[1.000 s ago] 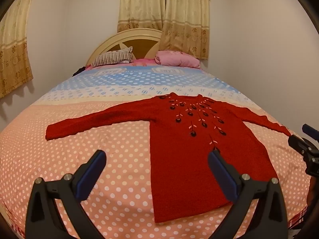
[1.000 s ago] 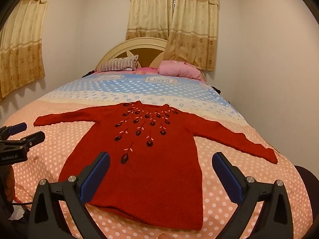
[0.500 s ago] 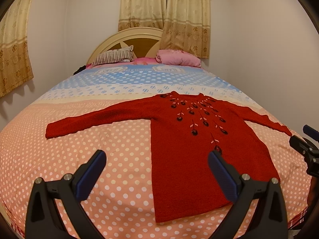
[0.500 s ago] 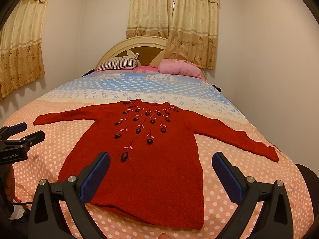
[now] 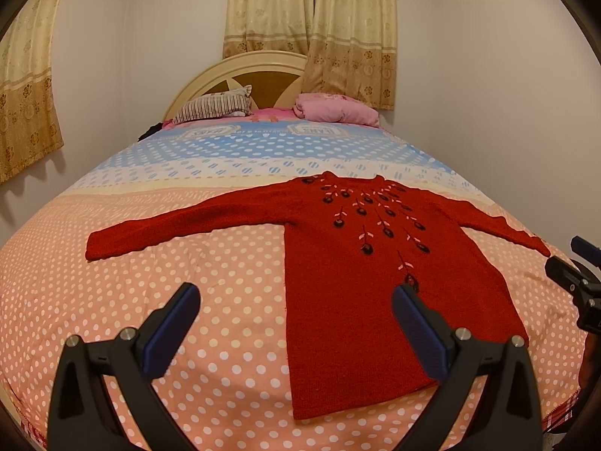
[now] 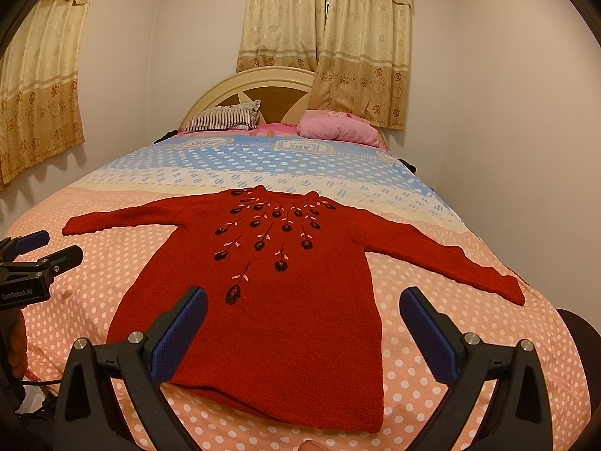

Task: Fold small clothes

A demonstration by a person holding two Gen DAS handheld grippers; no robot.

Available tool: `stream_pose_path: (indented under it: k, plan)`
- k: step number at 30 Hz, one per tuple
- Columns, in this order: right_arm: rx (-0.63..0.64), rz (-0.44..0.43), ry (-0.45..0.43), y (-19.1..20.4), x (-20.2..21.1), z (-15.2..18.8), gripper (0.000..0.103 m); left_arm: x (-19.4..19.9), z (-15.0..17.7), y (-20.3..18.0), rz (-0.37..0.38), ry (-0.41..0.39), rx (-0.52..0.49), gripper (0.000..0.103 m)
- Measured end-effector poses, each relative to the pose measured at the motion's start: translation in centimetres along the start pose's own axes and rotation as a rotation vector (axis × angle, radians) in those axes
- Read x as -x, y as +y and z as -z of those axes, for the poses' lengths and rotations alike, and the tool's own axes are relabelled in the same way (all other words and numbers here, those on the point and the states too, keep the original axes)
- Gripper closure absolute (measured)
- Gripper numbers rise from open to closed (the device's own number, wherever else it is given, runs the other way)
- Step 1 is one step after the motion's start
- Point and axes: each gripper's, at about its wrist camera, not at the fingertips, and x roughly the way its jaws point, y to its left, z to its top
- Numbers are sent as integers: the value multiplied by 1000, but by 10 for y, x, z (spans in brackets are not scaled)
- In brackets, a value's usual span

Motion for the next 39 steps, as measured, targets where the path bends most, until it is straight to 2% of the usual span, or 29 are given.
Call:
stream_pose_path:
  k: [30,39]
  plan:
    - [4,-15,11,2,-1,3,1,-3,2,2,-3,5,3,0]
    - [-9,-61,6,1,-4,3,1,-8,1,4,18,17,6,0]
